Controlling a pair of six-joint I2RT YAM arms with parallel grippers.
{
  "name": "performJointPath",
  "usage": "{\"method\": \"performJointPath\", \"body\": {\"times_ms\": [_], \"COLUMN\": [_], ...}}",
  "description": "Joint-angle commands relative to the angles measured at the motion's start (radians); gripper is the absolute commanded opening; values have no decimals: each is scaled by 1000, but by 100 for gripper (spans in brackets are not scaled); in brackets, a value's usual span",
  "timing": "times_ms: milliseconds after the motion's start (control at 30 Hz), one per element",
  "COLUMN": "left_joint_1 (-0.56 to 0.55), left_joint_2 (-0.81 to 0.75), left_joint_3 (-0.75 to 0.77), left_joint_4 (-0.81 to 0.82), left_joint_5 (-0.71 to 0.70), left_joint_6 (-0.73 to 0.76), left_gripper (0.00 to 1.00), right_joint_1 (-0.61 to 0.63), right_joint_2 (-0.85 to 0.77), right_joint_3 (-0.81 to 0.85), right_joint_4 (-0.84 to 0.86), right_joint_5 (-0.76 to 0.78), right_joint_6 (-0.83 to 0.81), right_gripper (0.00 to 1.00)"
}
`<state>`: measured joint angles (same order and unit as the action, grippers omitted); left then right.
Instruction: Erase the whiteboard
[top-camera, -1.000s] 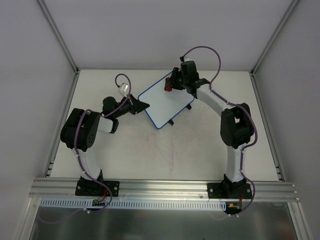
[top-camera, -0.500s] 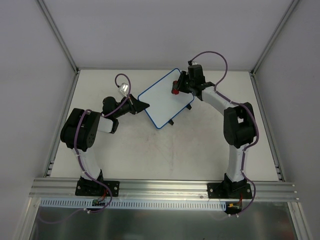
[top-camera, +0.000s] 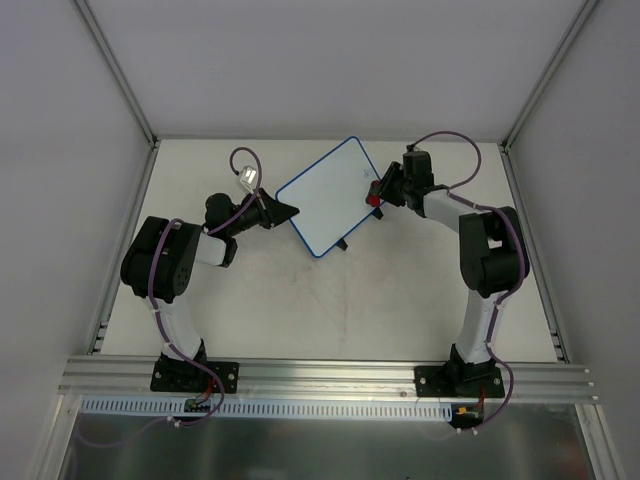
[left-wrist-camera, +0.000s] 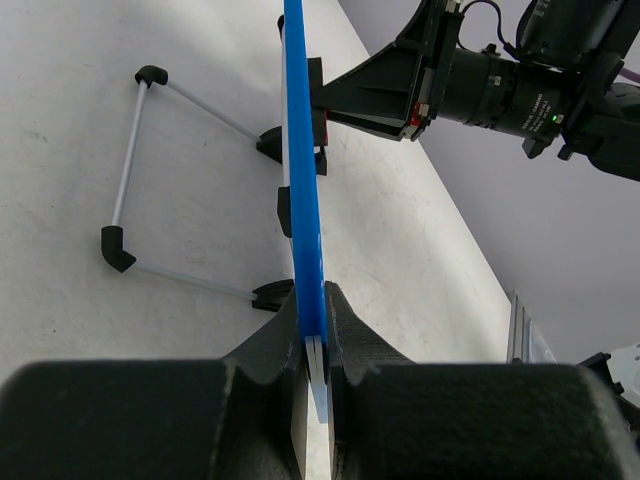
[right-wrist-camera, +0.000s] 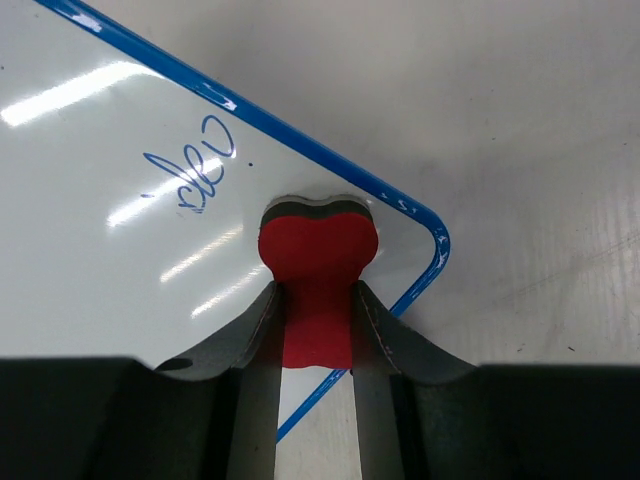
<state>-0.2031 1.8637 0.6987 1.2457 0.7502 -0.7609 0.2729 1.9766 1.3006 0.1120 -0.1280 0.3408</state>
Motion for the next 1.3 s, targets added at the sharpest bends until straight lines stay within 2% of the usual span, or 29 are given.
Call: {"method": "performJointPath", "body": {"times_ms": [0, 467, 867, 1067, 1267], "left_joint_1": [-29, -30, -30, -32, -30], "left_joint_2": [-11, -14, -12, -12, -18], "left_joint_3": [22, 22, 28, 25, 21], "left_joint_4": [267, 264, 264, 264, 264], "left_joint_5": [130, 133, 143, 143, 141], "left_joint_6": [49, 51, 51, 52, 55], "left_gripper": [0, 0, 0, 0, 0], "right_joint_1": [-3, 3, 61, 75, 69], "right_joint_2": [11, 41, 88, 110, 97], "right_joint_3": [-35, 166, 333, 399, 376], "right_joint_4": [-12, -61, -78, -146, -184], "right_joint_5": [2, -48, -65, -22, 53], "right_joint_6": [18, 14, -8, -11, -8], "right_gripper": [0, 0, 0, 0, 0]}}
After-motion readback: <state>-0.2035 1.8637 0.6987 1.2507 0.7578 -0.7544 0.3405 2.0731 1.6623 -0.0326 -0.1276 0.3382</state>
